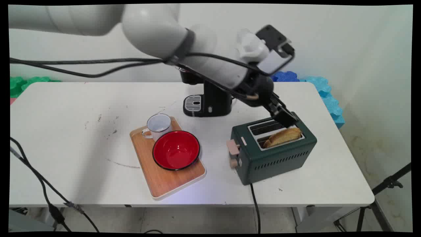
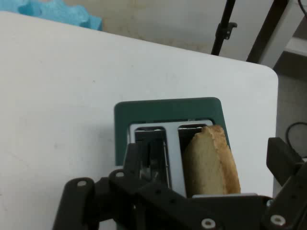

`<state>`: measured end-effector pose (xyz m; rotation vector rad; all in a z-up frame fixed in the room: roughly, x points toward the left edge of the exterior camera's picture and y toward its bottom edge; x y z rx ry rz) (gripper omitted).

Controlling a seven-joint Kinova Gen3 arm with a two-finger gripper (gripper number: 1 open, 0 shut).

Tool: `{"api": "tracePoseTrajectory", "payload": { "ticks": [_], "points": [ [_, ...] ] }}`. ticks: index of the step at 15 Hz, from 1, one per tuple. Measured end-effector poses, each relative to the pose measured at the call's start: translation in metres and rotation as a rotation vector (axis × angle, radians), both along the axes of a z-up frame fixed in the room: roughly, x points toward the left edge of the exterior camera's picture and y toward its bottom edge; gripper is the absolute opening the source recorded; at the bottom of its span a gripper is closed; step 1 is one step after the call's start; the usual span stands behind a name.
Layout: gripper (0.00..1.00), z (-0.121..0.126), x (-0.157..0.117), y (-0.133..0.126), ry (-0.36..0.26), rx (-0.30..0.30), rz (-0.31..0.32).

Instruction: Press the toaster switch

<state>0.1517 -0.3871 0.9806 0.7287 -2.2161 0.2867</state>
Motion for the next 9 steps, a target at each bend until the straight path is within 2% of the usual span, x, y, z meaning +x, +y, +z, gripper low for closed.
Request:
{"api": "tracePoseTrajectory", "payload": {
  "ticks": [4,9],
  "points": [
    [1.0,0.016,0.048,0.013,0.014,-0.029,-0.017],
    [1.0,0.014,0.106,0.039,0.023,-0.02,-0.032]
  ]
}}
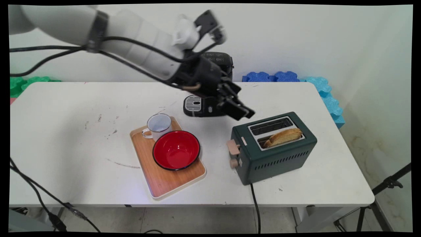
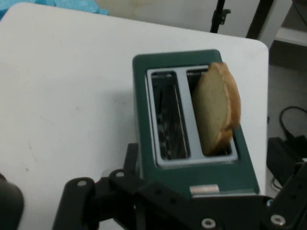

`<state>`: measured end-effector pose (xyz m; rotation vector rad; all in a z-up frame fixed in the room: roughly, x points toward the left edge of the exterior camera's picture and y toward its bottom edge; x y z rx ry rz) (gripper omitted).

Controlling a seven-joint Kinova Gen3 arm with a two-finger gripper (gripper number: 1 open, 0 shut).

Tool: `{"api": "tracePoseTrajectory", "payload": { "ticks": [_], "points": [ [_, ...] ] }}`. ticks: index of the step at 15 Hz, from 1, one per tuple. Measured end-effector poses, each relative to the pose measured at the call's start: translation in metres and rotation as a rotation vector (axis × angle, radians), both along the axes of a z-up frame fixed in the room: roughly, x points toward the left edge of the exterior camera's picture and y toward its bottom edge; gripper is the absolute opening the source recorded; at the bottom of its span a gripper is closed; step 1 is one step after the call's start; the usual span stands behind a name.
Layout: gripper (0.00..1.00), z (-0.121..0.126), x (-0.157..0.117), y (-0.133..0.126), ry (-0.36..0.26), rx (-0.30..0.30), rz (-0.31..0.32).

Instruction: Press the toaster switch

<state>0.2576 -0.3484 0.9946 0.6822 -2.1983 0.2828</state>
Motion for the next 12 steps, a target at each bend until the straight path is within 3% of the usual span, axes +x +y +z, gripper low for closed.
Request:
{"api": "tracePoseTrajectory", "payload": {
  "ticks": [3,4,12],
  "points": [
    [1.0,-0.008,0.017,0.015,0.023,0.031,0.013],
    [0.0,-0.01,0.021,0.019,0.029,0.04,0.018],
    [0.0,-0.034,0.032,0.035,0.035,0.087,0.04]
  ]
}}
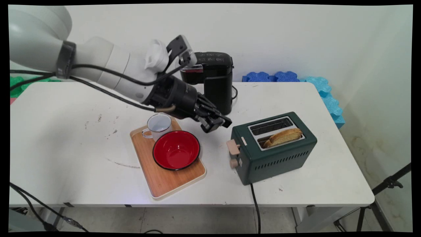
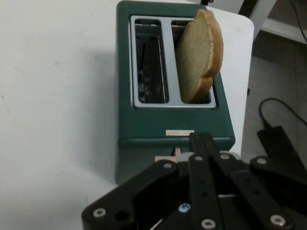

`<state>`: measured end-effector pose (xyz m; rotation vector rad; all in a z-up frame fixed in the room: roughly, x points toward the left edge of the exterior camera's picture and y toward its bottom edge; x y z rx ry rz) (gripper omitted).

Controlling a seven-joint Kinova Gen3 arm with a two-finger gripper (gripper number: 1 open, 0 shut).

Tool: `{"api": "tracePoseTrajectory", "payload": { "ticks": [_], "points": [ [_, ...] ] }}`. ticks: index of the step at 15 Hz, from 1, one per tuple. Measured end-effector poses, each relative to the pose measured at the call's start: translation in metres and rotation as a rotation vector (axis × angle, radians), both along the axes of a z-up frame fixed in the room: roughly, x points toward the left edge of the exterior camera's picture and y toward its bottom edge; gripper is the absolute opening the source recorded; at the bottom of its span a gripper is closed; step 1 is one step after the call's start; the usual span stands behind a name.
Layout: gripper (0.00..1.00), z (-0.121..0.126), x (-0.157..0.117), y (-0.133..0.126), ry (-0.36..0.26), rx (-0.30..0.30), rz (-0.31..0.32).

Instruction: Press the toaster switch

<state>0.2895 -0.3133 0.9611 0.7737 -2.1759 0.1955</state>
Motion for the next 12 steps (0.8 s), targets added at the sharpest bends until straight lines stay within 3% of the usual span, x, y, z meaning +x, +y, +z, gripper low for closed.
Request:
{"api": "tracePoseTrajectory", "payload": {
  "ticks": [12],
  "points": [
    [0.0,-0.037,-0.008,-0.002,-0.05,-0.002,-0.074]
  ]
}}
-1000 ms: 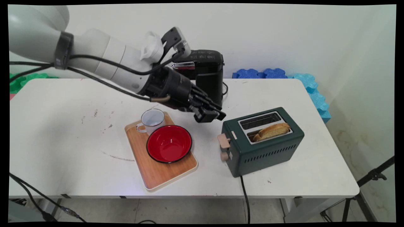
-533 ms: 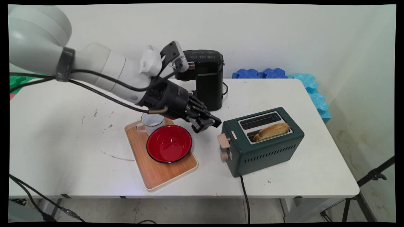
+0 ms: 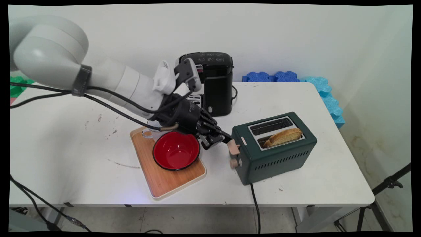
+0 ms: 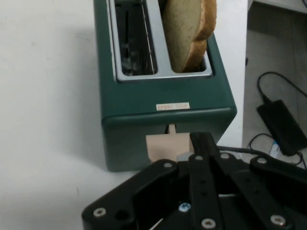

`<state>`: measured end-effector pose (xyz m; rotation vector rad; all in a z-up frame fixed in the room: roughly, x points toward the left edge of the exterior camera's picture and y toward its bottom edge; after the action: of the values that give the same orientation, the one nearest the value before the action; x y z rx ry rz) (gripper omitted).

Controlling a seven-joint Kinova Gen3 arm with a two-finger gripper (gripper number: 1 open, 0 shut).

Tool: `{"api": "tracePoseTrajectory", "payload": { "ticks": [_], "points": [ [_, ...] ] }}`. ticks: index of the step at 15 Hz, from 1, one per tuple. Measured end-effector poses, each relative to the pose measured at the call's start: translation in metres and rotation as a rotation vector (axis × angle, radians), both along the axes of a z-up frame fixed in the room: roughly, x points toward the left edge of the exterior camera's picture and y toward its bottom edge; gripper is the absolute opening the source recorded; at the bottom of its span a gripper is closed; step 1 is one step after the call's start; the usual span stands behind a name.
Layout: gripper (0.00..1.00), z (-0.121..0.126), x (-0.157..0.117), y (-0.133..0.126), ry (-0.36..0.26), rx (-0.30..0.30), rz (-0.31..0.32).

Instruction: Press the toaster switch

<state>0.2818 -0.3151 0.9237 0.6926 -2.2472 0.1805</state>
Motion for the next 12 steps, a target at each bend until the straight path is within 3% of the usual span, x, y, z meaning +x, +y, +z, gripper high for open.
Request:
{"api": "tracePoseTrajectory", "payload": {
  "ticks": [12],
  "points": [
    [0.0,-0.028,-0.008,-0.013,-0.04,-0.03,-0.04]
  ]
}}
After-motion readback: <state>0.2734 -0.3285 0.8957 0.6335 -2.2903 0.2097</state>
